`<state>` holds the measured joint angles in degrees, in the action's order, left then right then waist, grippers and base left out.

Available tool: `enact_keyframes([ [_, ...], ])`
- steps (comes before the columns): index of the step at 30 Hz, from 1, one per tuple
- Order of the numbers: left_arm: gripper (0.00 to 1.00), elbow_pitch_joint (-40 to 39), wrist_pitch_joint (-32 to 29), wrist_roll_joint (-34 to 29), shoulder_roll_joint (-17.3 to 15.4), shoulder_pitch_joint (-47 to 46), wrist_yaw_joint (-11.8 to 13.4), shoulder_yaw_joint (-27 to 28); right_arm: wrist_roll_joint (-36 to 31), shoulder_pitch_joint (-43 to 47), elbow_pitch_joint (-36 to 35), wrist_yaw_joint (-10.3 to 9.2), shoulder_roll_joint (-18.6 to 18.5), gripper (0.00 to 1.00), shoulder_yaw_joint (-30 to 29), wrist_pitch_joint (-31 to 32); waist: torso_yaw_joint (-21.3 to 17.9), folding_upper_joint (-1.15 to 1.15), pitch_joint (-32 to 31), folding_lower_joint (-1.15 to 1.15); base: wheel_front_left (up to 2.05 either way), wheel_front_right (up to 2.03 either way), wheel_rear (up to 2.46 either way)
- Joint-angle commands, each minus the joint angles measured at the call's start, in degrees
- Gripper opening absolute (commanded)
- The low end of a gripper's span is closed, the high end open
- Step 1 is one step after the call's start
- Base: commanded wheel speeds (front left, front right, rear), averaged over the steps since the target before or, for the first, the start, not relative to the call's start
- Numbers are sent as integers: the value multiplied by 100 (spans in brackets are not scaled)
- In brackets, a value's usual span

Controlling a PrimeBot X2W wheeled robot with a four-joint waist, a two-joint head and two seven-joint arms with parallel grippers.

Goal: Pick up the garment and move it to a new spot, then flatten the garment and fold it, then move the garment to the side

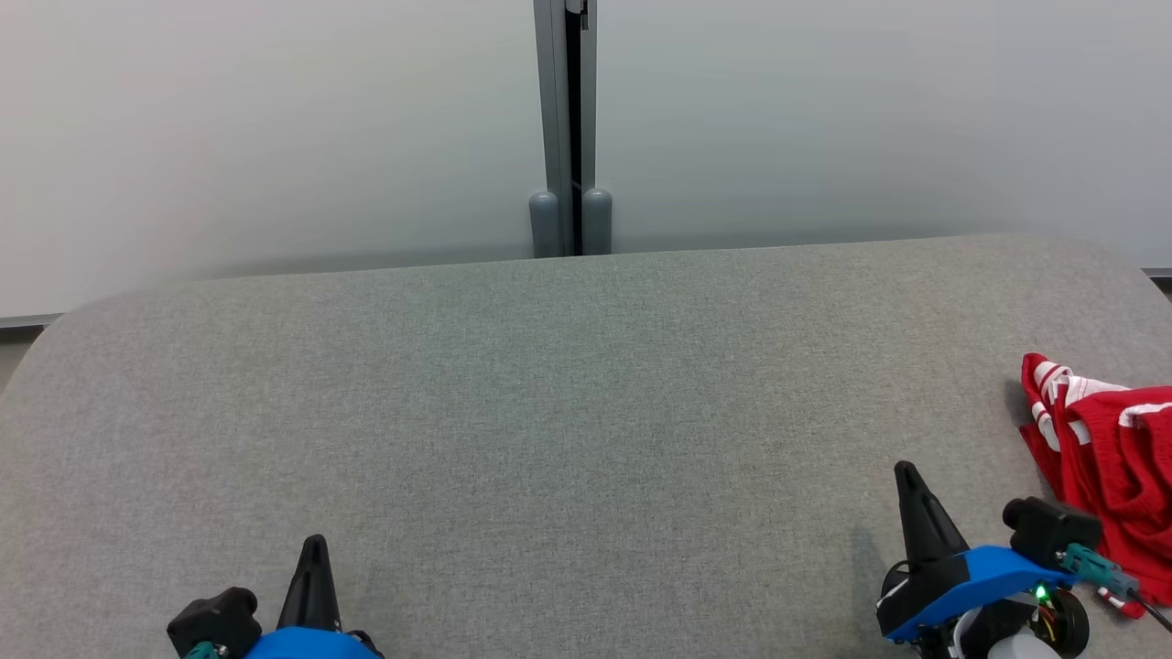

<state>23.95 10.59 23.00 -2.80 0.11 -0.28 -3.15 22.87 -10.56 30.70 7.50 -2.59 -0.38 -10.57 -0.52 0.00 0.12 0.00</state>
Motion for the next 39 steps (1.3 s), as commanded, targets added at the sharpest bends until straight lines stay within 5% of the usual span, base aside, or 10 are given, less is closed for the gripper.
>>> enact_keyframes([
  [1,0,-131,-45,216,-5,-184,-49,48,228,-36,-153,0,-20,0,-31,42,2,0,0,0,0,0,0],
  [39,0,-554,-826,3367,-8,-419,-373,485,3384,200,-889,0,-31,0,-305,823,19,0,2,0,0,0,0],
])
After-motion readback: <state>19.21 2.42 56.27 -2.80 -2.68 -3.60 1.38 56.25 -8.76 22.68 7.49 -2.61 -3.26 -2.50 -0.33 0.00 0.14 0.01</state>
